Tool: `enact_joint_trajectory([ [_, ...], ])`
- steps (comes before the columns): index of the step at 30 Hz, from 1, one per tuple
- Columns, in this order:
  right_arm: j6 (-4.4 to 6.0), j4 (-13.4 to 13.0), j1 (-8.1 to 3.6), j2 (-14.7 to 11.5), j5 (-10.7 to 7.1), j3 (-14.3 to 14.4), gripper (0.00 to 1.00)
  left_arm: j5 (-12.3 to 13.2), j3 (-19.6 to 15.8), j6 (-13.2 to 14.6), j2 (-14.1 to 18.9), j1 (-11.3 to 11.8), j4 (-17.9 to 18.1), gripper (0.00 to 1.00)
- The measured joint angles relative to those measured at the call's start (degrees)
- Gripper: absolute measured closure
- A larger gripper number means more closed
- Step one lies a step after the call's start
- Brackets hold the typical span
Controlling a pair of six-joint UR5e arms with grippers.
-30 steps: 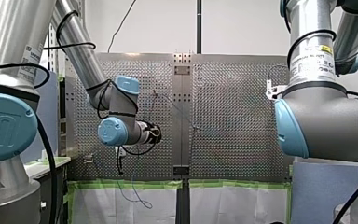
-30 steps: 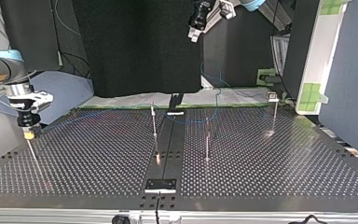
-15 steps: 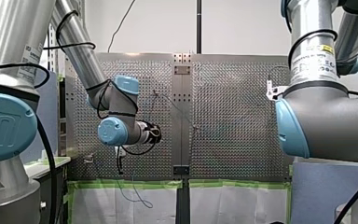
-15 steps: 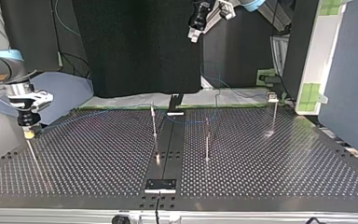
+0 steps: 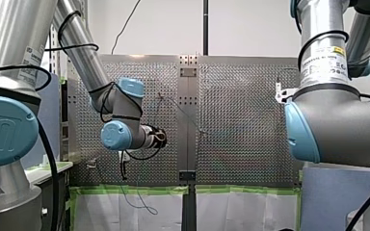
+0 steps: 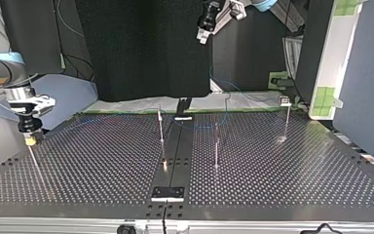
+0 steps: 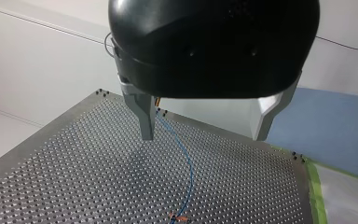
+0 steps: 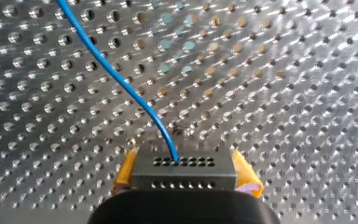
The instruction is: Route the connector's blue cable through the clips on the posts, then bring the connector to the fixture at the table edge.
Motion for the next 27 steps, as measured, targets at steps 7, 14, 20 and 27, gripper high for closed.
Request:
enact_joint_trajectory([
  [7,0.87,-0.44,0.02,0.06,-0.75,-0.1,1.0,-0.04,0.0,0.0,0.0,-0.01,0.06,0.0],
  [14,-1.46,1.67,-0.36,-0.1,0.54,0.03,1.0,-0.06,0.0,0.0,-0.01,-0.01,0.02,0.0],
  [20,-1.46,1.62,-0.34,-0.09,0.53,0.02,0.54,-0.03,0.0,0.0,-0.01,0.0,0.0,0.0],
  [27,-1.46,1.62,-0.33,-0.09,0.52,0.02,0.18,-0.06,0.0,0.0,0.0,-0.05,0.0,0.0],
])
